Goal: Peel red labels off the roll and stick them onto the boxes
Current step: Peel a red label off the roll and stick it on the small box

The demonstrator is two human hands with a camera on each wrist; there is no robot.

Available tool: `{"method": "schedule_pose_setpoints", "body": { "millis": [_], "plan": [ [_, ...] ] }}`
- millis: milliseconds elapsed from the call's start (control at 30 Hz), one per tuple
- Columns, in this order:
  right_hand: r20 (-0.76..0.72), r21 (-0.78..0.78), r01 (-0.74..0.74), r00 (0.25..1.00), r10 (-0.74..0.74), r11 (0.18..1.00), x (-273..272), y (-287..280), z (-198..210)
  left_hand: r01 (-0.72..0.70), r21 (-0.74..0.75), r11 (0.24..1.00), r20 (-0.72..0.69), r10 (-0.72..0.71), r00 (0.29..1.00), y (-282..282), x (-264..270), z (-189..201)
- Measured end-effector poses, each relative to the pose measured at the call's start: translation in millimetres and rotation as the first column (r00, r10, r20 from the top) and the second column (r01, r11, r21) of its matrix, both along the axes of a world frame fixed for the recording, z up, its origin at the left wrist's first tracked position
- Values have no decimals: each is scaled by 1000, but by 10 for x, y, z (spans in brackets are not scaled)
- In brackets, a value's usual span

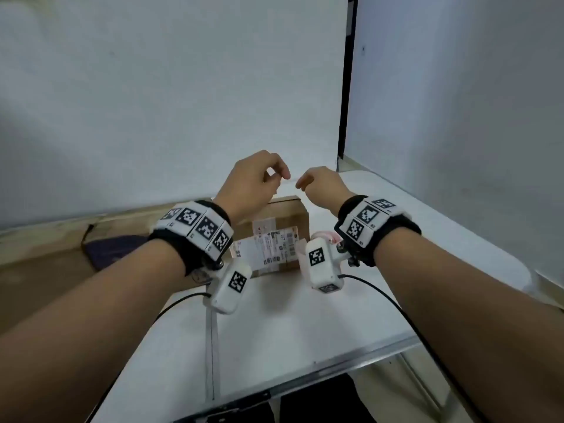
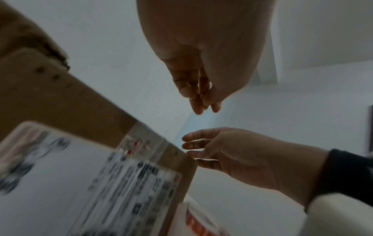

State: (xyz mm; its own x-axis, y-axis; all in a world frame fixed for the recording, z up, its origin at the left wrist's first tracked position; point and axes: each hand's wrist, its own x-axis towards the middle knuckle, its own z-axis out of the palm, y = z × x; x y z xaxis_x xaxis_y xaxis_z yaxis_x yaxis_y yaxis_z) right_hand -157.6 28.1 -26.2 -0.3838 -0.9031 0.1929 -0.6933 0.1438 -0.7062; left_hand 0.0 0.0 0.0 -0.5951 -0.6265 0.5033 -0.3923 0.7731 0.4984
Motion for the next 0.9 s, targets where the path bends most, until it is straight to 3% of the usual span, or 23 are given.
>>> {"method": "schedule_pose_setpoints", "body": {
  "millis": [67, 167, 367, 500, 667, 800, 900],
  "plan": [
    [48, -33, 47, 998, -45, 998, -47, 86, -56, 28, 75, 997, 23, -30, 999, 79, 29, -125],
    [77, -32, 62, 995, -59, 998, -77, 211, -147, 90, 223, 971, 182, -132, 974, 178, 43, -400],
    [42, 55, -78, 996, 76, 995, -83, 426, -195, 171, 314, 934, 272, -261, 926, 275, 10, -721],
    [23, 213, -208, 978, 208, 955, -74, 584, -276, 136, 348, 928, 294, -245, 924, 306, -3, -793],
    [-4, 199, -236, 970, 242, 951, -144, 738, -296, 78, 331, 940, 297, -182, 938, 294, 13, -812],
    [-82, 282, -240, 958, 273, 929, -162, 750, -353, -22, 297, 955, 282, -65, 957, 284, 36, -825],
    [-85, 235, -254, 956, 280, 938, -140, 764, -391, -45, 287, 957, 241, -27, 970, 319, 27, -821]
  ]
}}
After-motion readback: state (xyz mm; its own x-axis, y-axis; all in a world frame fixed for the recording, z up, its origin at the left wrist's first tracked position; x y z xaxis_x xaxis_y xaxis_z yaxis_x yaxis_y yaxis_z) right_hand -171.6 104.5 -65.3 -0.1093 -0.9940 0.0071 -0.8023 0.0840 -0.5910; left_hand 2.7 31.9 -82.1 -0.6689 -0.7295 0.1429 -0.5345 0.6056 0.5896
